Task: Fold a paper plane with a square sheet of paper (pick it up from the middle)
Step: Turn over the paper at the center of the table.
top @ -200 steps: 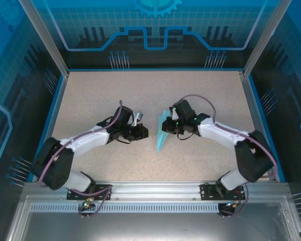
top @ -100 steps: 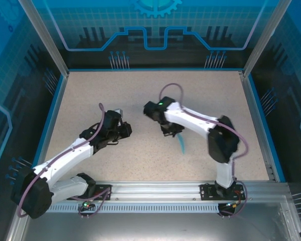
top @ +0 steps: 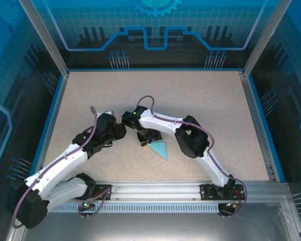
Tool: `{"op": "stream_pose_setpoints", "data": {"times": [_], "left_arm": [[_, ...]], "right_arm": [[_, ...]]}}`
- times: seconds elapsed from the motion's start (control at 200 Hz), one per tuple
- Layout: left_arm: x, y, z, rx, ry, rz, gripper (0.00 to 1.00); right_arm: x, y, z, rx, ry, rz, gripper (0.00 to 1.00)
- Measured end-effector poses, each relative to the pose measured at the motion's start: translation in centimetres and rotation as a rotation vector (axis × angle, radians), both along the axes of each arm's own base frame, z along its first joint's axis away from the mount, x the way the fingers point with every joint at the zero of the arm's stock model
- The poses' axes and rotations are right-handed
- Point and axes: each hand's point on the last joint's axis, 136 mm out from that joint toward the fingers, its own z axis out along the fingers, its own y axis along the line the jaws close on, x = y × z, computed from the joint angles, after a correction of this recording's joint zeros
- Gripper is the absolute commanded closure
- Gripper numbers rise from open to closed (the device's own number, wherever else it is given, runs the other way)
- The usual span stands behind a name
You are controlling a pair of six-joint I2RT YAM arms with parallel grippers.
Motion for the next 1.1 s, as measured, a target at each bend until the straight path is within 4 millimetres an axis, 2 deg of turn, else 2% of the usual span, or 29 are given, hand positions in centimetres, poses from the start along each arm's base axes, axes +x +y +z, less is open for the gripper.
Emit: {"op": "stream_pose_setpoints", "data": {"times": [0.17,0.21,0.3,0.61,0.895,1.005,1.1], "left_arm": [[-0.1,-0.1,0.2,-0.010,-0.002,-0.003,0.62],[-0.1,-0.2,0.2,-0.013,-0.001,-0.006,0.62],[-0.2,-0.3,0.1,-0.018,0.005,-0.013,0.61],[-0.3,-0.9,-0.8,-0.032,0.046,-0.031,0.59],[-0.2,-1.2,-0.6,-0.035,0.057,-0.041,0.58],[-0.2,-1.3,-1.0,-0.031,0.070,-0.044,0.57],[-0.1,-1.9,-1.4,-0.035,0.103,-0.060,0.57]], "right_arm": [[-0.6,0.5,1.9,0.069,0.003,-0.024,0.25],[-0.8,0.6,2.4,0.084,0.004,-0.026,0.08],[-0.9,0.8,3.6,0.117,0.000,-0.029,0.01],[0.0,2.1,6.4,0.187,-0.024,0.004,0.01],[1.1,1.3,7.0,0.203,-0.031,-0.007,0.01],[0.5,0.0,8.0,0.226,-0.072,-0.003,0.01],[-0.9,-2.3,9.1,0.295,-0.125,-0.015,0.15]]}}
